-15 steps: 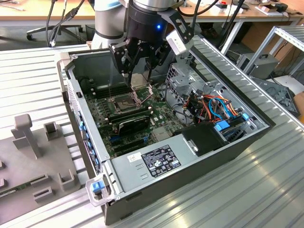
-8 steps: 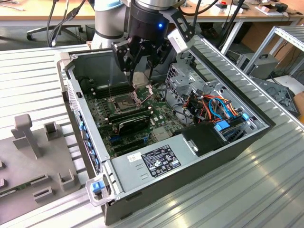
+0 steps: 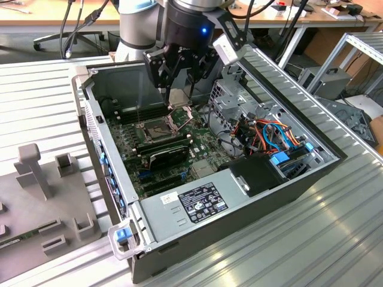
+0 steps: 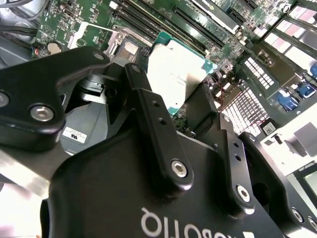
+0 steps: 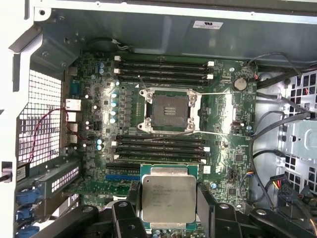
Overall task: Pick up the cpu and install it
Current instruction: 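Pick up the cpu and move it towards the insertion slot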
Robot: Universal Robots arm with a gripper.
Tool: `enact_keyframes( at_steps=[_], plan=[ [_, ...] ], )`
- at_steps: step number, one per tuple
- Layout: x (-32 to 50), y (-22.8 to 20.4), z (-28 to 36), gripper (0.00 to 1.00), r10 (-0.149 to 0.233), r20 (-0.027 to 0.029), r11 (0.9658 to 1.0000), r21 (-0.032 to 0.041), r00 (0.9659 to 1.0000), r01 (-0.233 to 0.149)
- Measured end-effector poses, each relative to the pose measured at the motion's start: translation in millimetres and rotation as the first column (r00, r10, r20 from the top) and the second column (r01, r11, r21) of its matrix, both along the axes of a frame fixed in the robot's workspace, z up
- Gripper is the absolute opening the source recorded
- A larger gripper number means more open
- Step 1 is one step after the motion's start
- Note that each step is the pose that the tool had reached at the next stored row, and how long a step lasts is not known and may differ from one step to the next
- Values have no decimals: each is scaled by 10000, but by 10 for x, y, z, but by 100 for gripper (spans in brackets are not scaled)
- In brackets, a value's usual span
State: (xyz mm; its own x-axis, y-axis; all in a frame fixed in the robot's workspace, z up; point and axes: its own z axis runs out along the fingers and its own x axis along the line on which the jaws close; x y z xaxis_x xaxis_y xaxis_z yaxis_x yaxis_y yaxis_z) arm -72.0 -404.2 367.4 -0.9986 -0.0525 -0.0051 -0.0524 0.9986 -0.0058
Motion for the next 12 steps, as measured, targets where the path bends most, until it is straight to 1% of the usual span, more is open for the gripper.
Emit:
enact_keyframes(
  at_steps=[12],
  plan=[
    [18, 14, -1, 55, 0, 0, 10000, 1, 10000, 0]
  ],
)
